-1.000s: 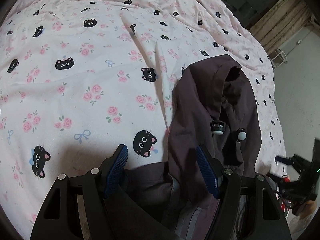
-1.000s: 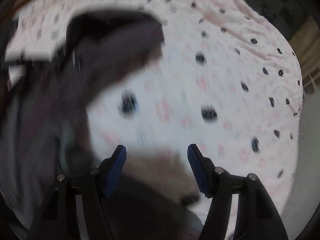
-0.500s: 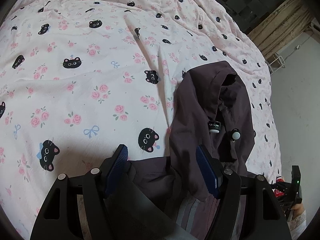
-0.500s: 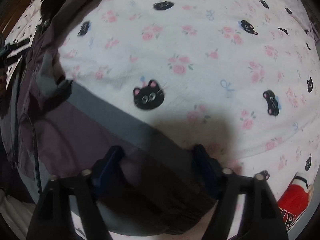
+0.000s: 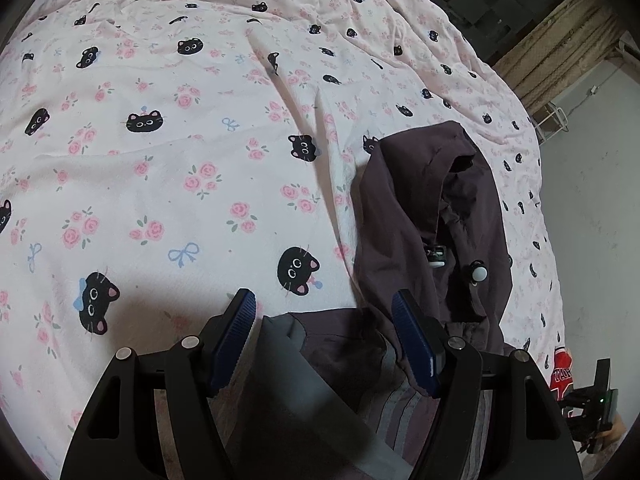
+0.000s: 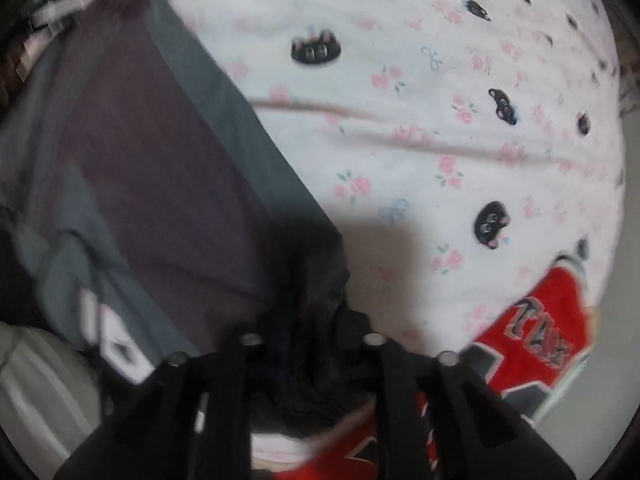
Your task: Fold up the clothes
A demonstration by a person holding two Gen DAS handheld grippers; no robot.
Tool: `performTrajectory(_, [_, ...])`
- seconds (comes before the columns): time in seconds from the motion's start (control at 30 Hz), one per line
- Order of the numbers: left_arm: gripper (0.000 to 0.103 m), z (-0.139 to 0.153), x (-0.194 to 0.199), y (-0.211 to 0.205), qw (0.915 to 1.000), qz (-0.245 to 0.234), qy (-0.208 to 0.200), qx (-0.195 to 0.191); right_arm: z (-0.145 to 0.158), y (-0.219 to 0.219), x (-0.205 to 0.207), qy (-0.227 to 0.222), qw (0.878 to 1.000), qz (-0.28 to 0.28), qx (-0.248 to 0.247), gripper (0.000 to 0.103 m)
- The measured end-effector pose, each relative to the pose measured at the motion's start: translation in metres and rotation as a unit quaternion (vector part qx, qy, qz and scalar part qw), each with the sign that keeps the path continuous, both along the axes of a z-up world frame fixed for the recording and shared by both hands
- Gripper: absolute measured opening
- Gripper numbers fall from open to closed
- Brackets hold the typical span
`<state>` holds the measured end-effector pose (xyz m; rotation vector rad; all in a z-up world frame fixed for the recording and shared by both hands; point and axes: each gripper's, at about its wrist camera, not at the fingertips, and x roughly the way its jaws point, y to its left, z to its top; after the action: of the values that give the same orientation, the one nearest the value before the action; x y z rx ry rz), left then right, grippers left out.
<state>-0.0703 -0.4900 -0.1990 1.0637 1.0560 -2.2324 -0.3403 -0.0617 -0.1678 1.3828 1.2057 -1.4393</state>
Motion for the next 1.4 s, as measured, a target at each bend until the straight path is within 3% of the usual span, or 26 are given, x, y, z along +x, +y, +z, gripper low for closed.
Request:
performTrajectory(0.03, [0.065, 0.000, -0.001, 0.001, 1.0000, 0.000, -0.001, -0.001, -0.001, -0.002, 0.004, 0.027, 1.000, 0.009, 0.011, 0.035])
performTrajectory(0.1, [0.065, 0.001, -0.002, 0.002, 1.0000, 0.001, -0.001, -0.007, 0.017, -0.013, 0.005, 0.085, 0.996, 0.001, -0.022, 0.042])
performTrajectory(0.17, [0.065, 0.003, -0.003, 0.003, 0.9998, 0.005, 0.001, -0.018, 0.050, -0.026, 0.004, 0.123, 0.988, -0.029, -0.091, 0.052])
performTrajectory(0.27, [0.065, 0.010, -0.011, 0.003, 0.9990, 0.008, 0.017, -0.041, 0.089, -0.057, 0.018, 0.174, 0.965, -0.049, -0.190, 0.073])
performTrajectory(0.37, [0.065, 0.019, -0.028, 0.003, 0.9966, -0.005, 0.017, -0.080, 0.116, -0.096, 0.041, 0.218, 0.934, -0.058, -0.278, 0.079])
performTrajectory(0.5, [0.065, 0.023, -0.061, 0.005, 0.9849, -0.035, -0.004, -0.169, 0.110, -0.171, 0.077, 0.188, 0.921, -0.056, -0.337, 0.081])
performTrajectory(0.63, [0.066, 0.013, -0.079, 0.001, 0.9799, -0.052, -0.023, -0.191, 0.069, -0.222, 0.104, 0.164, 0.920, -0.060, -0.350, 0.081])
performTrajectory(0.83, [0.065, 0.015, -0.075, -0.011, 0.9886, -0.050, 0.020, -0.141, 0.032, -0.268, 0.122, 0.136, 0.921, -0.086, -0.355, 0.081])
performTrajectory(1.03, [0.066, 0.027, -0.076, -0.007, 0.9877, -0.056, 0.063, -0.132, 0.004, -0.293, 0.120, 0.186, 0.927, -0.100, -0.310, 0.081])
performTrajectory(1.13, [0.066, 0.017, -0.089, 0.000, 0.9878, -0.064, 0.038, -0.137, -0.005, -0.299, 0.119, 0.214, 0.926, -0.108, -0.293, 0.081])
performTrajectory(1.23, [0.066, 0.000, -0.103, 0.008, 0.9839, -0.062, -0.028, -0.165, -0.010, -0.298, 0.115, 0.241, 0.920, -0.132, -0.280, 0.081])
performTrajectory(1.3, [0.066, -0.005, -0.104, 0.011, 0.9796, -0.053, -0.063, -0.184, -0.005, -0.288, 0.106, 0.251, 0.911, -0.168, -0.281, 0.081])
performTrajectory(1.4, [0.066, 0.001, -0.094, 0.010, 0.9780, -0.030, -0.060, -0.197, 0.007, -0.262, 0.089, 0.250, 0.891, -0.229, -0.301, 0.082])
